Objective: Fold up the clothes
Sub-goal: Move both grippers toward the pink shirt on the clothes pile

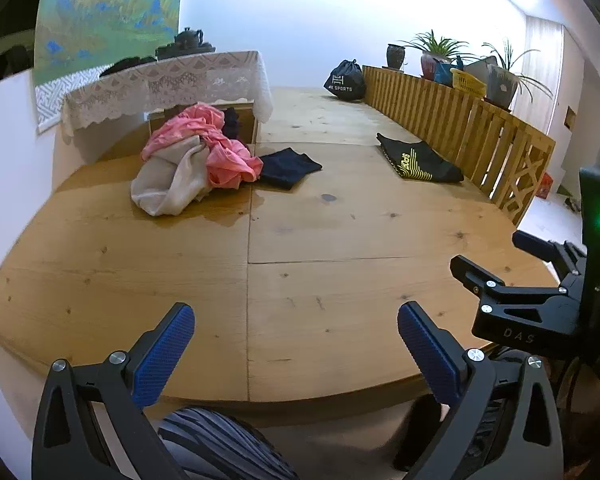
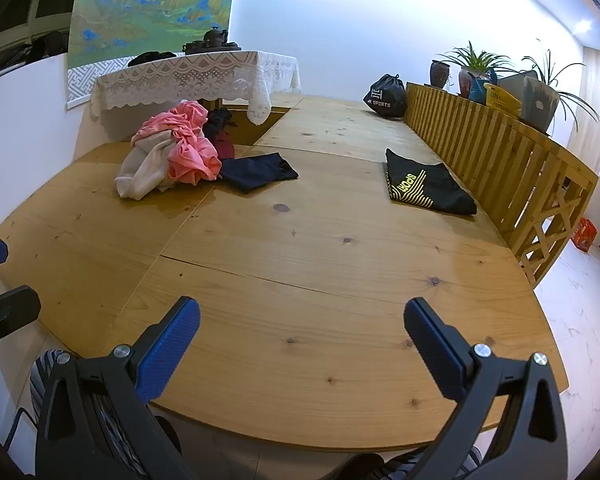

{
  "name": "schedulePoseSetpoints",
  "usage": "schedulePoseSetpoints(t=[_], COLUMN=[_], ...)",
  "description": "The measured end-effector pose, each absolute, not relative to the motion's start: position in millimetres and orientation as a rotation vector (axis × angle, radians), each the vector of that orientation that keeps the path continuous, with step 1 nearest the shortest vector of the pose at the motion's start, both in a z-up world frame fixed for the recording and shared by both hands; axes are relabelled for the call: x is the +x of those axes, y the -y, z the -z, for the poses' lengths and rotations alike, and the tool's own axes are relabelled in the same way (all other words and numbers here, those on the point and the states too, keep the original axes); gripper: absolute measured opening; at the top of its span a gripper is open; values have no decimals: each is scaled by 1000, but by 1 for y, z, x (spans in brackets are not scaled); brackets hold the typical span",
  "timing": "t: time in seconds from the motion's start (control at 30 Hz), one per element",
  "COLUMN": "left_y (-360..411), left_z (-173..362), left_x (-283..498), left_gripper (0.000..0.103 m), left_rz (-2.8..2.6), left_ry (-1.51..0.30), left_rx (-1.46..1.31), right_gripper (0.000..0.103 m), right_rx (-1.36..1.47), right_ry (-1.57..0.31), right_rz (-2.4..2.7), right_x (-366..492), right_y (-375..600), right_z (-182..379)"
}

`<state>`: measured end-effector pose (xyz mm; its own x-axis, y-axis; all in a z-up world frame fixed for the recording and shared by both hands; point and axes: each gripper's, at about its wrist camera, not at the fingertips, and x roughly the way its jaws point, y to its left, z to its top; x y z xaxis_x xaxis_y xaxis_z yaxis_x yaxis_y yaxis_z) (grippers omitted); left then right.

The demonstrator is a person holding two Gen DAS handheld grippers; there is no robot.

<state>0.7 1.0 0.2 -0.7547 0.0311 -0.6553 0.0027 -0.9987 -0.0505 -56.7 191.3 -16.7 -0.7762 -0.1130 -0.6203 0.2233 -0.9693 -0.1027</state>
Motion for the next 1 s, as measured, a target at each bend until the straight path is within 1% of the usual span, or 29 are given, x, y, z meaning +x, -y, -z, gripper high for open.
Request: schedulePoseSetpoints(t=[0.13,0.3,0.43,0.67,1.0], left_y=[-8,-3,1,1,18], left_z=[-2,2,0,1,3], left_x=[5,3,-2,-5,-20], left_gripper=[102,102,102,102,102], left_rz=[-2950,-2919,-2915,-2927,-3020], left_ry=[17,92,110,111,96], left_rx=[-1077,-1107,-1114,-1118,-1105], right_gripper=[103,103,103,103,103], right_rx=[962,918,925,917,808], right_ry=[-258,-209,-224,-224,-281], right_rz=[2793,2803,2811,2817,2764], right_x=[-59,-55,-55,-57,-73], right_y=[-185,-195,-192,-194,-172], right_z=[17,16,15,14,4])
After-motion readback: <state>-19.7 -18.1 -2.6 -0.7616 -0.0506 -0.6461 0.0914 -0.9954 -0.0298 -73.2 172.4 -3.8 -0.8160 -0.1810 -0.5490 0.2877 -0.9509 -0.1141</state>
